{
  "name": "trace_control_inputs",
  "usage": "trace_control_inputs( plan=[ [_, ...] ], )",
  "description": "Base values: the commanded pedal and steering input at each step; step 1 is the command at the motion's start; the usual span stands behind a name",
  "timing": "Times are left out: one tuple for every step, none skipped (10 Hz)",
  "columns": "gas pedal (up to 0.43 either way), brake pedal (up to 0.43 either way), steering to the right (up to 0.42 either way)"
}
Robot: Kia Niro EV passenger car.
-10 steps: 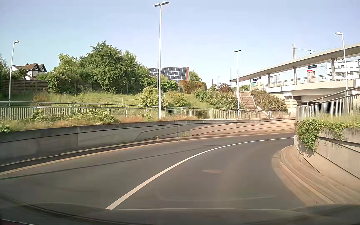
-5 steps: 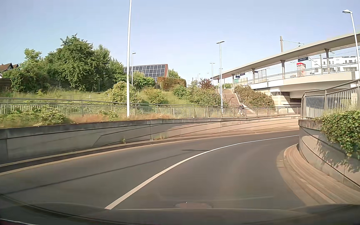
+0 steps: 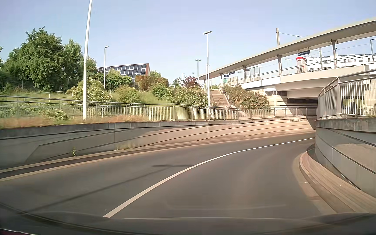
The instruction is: Follow the waypoints while adhering to traffic rules and regulations
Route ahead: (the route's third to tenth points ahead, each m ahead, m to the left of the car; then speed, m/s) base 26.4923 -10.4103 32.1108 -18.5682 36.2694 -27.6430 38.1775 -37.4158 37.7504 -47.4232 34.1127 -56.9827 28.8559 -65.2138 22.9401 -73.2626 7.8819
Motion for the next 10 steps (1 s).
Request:
trace_control_inputs(
  plan=[
    [0.0,0.03,0.121],
    [0.0,0.03,0.126],
    [0.0,0.03,0.13],
    [0.0,0.03,0.13],
    [0.0,0.03,0.13],
    [0.0,0.03,0.128],
    [0.0,0.03,0.127],
    [0.0,0.03,0.127],
    [0.0,0.03,0.127],
    [0.0,0.03,0.127]
  ],
)
